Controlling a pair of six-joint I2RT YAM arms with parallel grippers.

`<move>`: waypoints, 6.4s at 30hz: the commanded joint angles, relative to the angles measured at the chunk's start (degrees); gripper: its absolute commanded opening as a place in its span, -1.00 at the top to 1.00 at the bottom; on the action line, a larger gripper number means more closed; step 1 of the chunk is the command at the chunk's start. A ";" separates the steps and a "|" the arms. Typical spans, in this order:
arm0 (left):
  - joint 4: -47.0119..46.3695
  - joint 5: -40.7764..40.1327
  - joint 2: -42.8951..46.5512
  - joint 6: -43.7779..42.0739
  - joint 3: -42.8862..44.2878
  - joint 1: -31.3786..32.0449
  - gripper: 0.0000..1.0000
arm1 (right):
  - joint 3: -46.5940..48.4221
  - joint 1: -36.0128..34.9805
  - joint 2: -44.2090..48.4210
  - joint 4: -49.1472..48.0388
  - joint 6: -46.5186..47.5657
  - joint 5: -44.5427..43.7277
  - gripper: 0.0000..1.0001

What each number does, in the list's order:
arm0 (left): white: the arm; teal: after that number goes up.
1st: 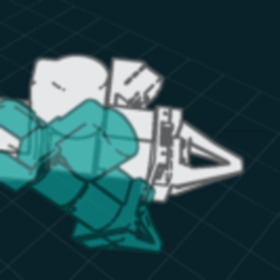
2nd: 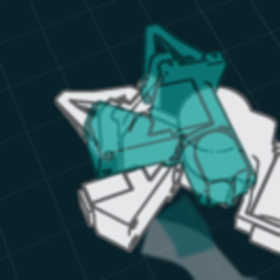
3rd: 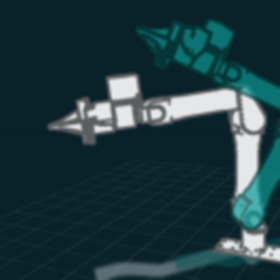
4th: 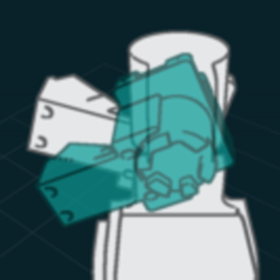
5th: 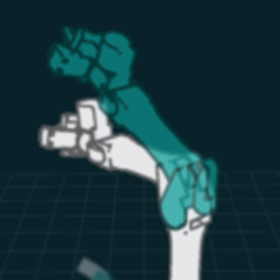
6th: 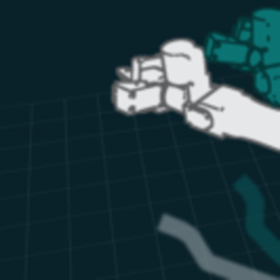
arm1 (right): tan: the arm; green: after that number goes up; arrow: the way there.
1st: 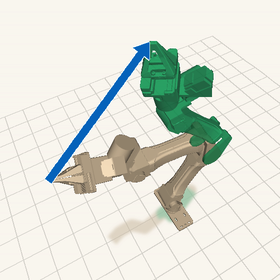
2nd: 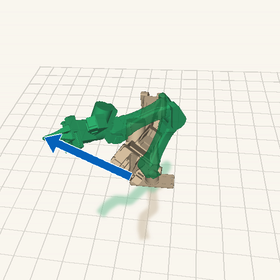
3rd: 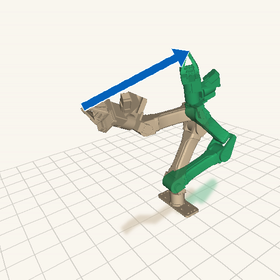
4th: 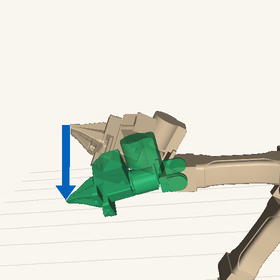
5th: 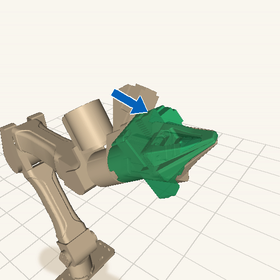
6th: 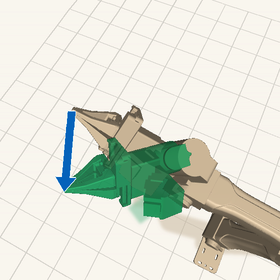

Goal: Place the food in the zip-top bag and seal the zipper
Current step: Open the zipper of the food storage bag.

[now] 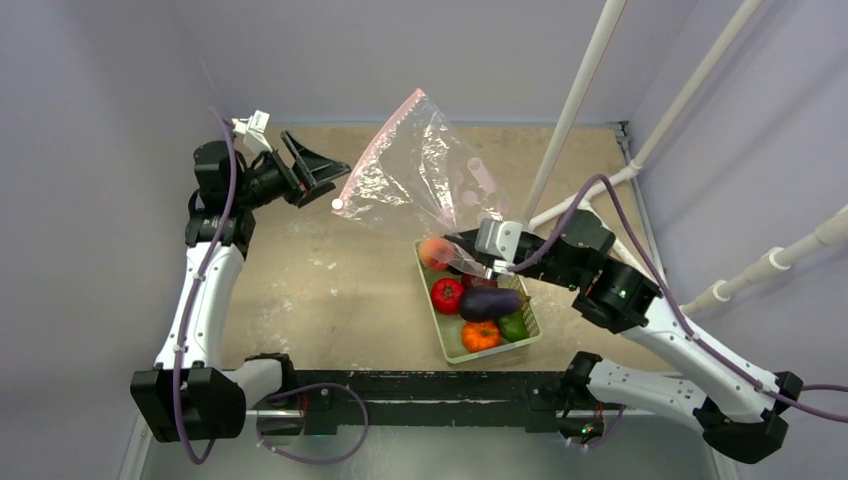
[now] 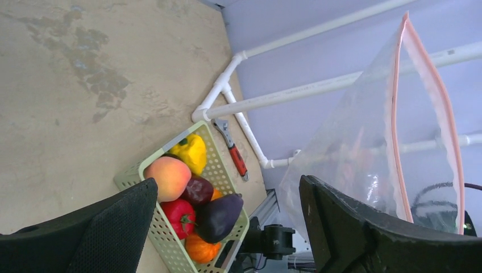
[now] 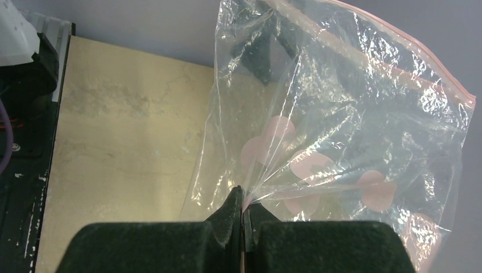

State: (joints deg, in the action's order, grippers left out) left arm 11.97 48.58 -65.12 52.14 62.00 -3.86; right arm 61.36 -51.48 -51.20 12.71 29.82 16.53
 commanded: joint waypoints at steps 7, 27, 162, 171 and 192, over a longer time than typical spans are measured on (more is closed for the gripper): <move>-18.45 8.54 2.61 14.19 -2.34 0.57 -0.87 | 0.78 -0.20 7.55 6.48 2.96 4.07 1.00; -17.68 11.33 5.35 17.23 3.12 6.98 -0.91 | 4.18 -0.20 6.73 11.54 5.71 7.60 1.00; 34.89 -86.78 -2.95 -30.07 17.96 34.13 1.00 | 39.33 -5.61 -57.23 -4.74 -53.58 -33.65 0.61; 34.59 -87.98 -2.71 -31.10 15.70 34.68 1.00 | 22.03 -3.16 -51.28 -14.54 -58.81 -33.70 1.00; 26.91 -91.33 3.15 -30.22 1.91 38.12 1.00 | 10.49 -0.90 -57.33 -28.48 -65.41 -28.68 1.00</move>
State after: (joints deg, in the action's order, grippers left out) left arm 43.31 -40.03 -64.73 21.43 66.72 32.95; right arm 73.21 -52.73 -109.14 -13.02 -34.81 -13.39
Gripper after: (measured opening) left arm 0.005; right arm 0.004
